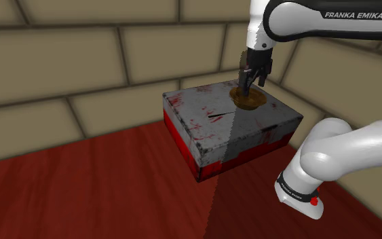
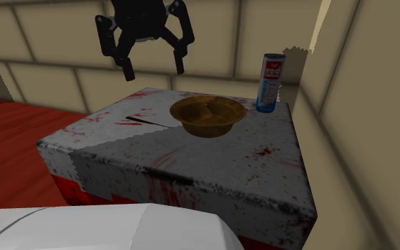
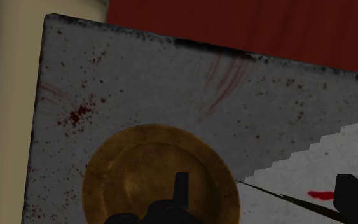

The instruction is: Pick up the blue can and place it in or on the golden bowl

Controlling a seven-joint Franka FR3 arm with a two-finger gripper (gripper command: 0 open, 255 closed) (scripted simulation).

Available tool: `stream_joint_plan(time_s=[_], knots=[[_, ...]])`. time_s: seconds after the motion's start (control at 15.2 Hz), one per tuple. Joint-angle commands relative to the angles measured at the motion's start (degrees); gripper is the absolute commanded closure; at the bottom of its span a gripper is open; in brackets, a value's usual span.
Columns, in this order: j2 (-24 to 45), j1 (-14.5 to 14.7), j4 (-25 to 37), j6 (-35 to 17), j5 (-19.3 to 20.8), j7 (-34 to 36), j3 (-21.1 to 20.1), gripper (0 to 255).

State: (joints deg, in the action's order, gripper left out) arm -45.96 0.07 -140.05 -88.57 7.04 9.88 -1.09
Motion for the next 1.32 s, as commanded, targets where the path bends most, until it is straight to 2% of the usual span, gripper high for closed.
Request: stream_joint_plan(time_s=[0.0,0.33,0.66,0.99,1.25], knots=[[0.00,0.00,0.00,0.00,0.00,0.00,0.00,0],[4.98,-1.90,4.18,-2.92,3.38,-7.54,6.97,0],[11.59,-2.94,10.13,-5.60,5.00,-15.07,13.66,0],[19.64,-3.22,17.81,-7.66,4.41,-22.96,20.15,0],[27.18,-3.22,25.28,-8.56,2.03,-29.81,25.27,0]])
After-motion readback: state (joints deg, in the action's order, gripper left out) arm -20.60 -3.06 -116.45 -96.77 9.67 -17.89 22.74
